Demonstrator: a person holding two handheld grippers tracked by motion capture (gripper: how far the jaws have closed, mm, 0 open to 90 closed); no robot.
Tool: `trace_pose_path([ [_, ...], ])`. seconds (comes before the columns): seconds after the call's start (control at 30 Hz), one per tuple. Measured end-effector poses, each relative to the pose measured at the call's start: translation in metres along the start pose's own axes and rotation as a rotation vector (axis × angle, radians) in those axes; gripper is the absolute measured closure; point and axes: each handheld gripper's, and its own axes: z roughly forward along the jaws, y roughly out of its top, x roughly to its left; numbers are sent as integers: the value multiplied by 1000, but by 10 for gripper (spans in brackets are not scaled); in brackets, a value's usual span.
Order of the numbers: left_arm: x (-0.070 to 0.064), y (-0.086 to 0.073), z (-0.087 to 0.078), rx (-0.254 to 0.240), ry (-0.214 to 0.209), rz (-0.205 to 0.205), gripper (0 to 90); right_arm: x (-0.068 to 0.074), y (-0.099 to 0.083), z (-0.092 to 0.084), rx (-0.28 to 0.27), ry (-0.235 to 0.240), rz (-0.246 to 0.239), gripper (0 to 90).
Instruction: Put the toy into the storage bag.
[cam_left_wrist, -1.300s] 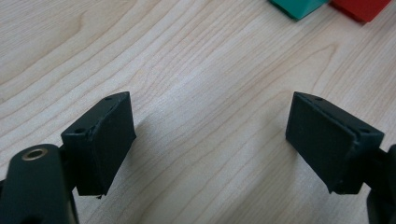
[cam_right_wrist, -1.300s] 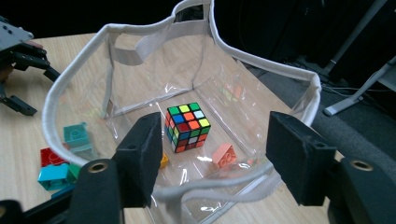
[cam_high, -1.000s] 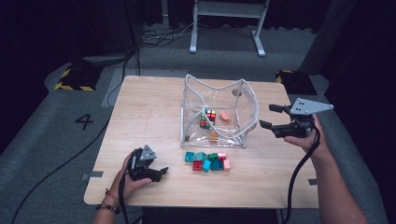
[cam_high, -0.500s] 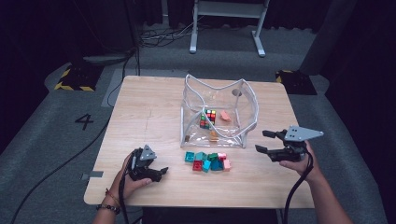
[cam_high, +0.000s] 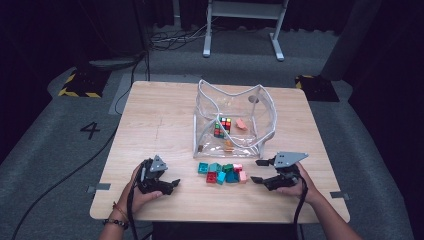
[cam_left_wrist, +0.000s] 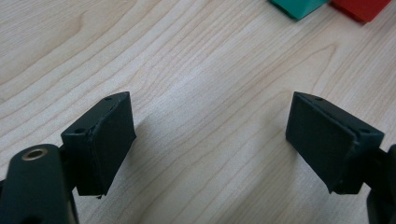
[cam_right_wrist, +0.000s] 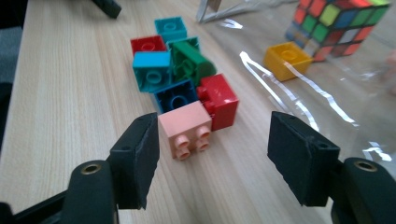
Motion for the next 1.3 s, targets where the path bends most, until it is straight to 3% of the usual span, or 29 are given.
trace_pose_path([
  [0.17,0,0,0,0,-1,0,157,4,-2,18,22,21,-7,340],
  [0.27,0,0,0,0,-1,1,158,5,-3,26,16,31,13,336],
  [0.63,0,0,0,-1,0,0,157,12,-5,42,55,39,0,417],
  [0.8,0,0,0,1,0,0,157,12,-6,41,55,40,-2,545],
  [1.03,0,0,0,0,0,1,157,10,-6,36,57,32,-28,549],
  [1.3,0,0,0,-1,0,0,158,5,-6,21,32,11,-16,549],
])
